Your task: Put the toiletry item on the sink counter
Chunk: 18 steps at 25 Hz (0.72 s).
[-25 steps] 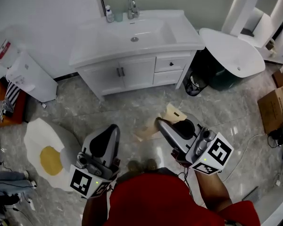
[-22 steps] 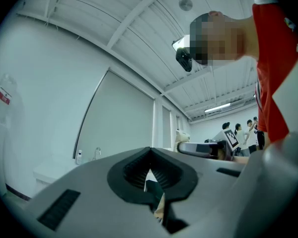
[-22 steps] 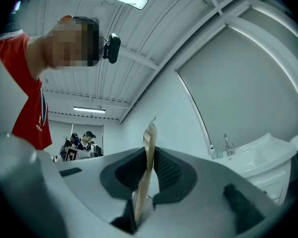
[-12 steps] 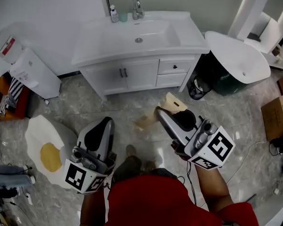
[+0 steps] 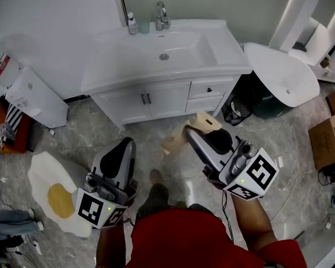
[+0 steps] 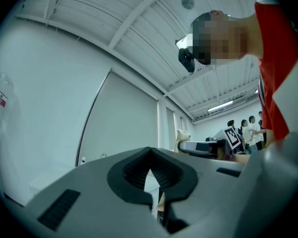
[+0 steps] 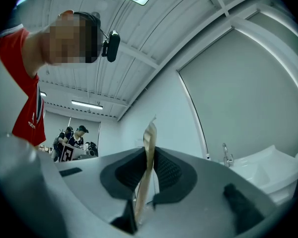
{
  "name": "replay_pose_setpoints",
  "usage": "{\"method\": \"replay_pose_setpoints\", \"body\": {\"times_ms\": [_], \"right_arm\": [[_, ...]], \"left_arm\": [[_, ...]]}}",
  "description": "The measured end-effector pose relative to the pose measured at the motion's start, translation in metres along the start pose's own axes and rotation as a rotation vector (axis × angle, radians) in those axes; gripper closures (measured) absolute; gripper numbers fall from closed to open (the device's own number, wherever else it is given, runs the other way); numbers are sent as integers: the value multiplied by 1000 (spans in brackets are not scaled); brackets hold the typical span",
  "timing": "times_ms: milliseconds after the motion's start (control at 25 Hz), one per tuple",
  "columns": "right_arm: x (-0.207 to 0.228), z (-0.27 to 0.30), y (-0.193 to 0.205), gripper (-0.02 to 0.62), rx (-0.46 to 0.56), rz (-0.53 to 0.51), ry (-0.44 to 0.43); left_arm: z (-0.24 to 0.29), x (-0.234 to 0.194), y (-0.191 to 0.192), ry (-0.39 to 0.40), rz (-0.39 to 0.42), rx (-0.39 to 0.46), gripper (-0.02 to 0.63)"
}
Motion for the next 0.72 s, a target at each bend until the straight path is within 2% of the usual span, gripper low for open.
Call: {"method": "replay_pose_setpoints", "body": {"times_ms": [480,720], "right_arm": [[68,128,3,537,-14,-18,50],[91,170,6,537,-43,-42,84]], "left_arm": [[61,-141,10,46,-7,9,589],[88,-188,14,81,-13,17,589]]}}
Point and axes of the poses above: the fingertips, and each gripper's own axes: z forward along the fingers, x to its right, y out of its underside, the point moved 4 cm from there along -z, backward along the fingers, and after that the axes turned 5 degrees about z, right-handed, at the moved point
